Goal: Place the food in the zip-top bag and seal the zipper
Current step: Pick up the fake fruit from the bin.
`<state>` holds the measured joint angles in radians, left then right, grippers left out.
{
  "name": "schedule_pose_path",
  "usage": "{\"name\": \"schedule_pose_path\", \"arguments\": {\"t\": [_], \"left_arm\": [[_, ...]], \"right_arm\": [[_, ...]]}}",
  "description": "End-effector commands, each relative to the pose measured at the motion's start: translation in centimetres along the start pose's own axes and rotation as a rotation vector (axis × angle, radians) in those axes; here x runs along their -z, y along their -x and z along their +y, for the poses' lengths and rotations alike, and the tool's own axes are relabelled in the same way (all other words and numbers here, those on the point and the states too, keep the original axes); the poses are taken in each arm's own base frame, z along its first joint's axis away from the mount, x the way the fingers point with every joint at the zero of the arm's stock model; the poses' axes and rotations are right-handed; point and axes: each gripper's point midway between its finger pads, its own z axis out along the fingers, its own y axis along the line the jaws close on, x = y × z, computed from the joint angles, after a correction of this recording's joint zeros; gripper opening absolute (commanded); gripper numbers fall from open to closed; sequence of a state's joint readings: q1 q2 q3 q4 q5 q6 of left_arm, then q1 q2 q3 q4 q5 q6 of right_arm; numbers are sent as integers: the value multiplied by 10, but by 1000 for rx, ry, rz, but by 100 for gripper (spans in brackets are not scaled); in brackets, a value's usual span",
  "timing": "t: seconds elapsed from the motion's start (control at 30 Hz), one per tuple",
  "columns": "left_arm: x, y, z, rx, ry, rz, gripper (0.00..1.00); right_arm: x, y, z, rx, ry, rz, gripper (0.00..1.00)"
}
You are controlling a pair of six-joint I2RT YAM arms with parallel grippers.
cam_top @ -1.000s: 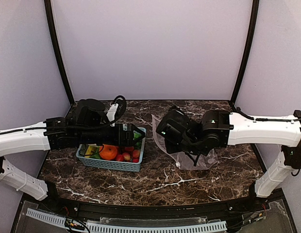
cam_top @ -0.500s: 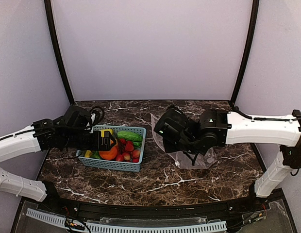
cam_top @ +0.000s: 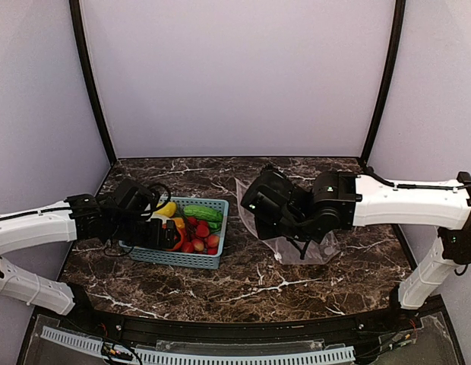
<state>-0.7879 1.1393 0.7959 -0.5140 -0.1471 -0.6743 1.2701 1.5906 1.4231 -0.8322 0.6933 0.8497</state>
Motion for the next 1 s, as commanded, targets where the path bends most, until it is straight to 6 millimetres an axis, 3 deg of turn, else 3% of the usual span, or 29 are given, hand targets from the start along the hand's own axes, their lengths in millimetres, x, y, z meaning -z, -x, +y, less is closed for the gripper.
{"name": "schedule_pose_path", "arguments": {"t": [0.0, 0.5, 0.97], "left_arm": [[-8, -1, -3, 15, -25, 4, 99], [-24, -4, 0, 7, 5, 41, 95], [-26, -5, 5, -2, 25, 42, 82]], "right_arm": [[3, 2, 5, 5, 11, -6, 0], [3, 3, 6, 9, 14, -7, 0], [2, 2, 6, 11, 12, -6, 0]]}}
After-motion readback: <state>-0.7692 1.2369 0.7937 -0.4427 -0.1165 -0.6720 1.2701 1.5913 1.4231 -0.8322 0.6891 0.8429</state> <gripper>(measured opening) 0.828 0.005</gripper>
